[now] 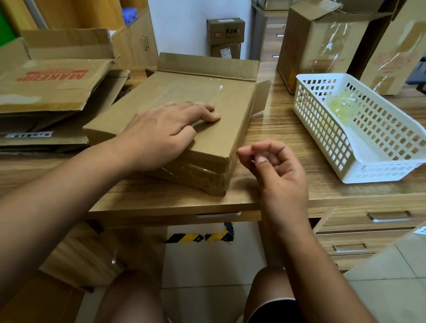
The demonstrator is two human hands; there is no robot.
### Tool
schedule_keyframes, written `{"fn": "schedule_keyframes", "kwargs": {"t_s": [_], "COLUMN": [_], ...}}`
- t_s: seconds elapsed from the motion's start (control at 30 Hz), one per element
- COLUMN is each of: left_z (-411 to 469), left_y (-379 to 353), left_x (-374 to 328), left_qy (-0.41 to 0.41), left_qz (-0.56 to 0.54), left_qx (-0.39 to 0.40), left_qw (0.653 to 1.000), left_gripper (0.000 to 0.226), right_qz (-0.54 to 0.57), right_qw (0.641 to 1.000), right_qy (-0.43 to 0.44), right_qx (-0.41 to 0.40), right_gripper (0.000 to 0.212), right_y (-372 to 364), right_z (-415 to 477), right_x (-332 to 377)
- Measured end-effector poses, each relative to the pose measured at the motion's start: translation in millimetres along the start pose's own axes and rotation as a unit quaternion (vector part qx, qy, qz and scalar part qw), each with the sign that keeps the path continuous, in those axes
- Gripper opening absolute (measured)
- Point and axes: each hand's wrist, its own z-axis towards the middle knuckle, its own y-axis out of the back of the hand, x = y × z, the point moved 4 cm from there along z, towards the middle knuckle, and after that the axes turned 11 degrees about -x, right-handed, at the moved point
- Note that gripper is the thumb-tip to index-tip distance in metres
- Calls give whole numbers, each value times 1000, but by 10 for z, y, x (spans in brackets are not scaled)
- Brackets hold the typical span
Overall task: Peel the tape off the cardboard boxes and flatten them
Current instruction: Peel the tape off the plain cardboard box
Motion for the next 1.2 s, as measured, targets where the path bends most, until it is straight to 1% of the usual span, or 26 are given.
{"fn": "schedule_keyframes", "kwargs": {"t_s": [0.07,0.37,0.5,0.67,1.0,1.2], "left_z": [-1,12,13,12,15,21], "left_y": [2,-14,-11,-10,-19,-18], "left_x": [-5,15,13,11,21,22], "left_qy": [-1,-4,-2,-1,0,3], "left_qz": [-2,-1,0,4,8,9], "left_qx": [-1,-4,-1,-2,1,2], "left_qw": [1000,1000,1000,1000,1000,1000], "left_gripper": [57,56,57,57,56,57], "right_qz": [11,-19,-36,-11,-33,-22], "right_qw": [1000,1000,999,1000,999,999], "right_qy": [1,13,15,26,19,41], "right_qx": [-11,8,22,-6,23,-5], "right_gripper": [26,25,21,22,26,26], "right_y": [7,-13,-20,3,-19,-10], "right_z": [25,13,-6,8,9,-22], "right_x": [-10,9,5,-2,-11,5]}}
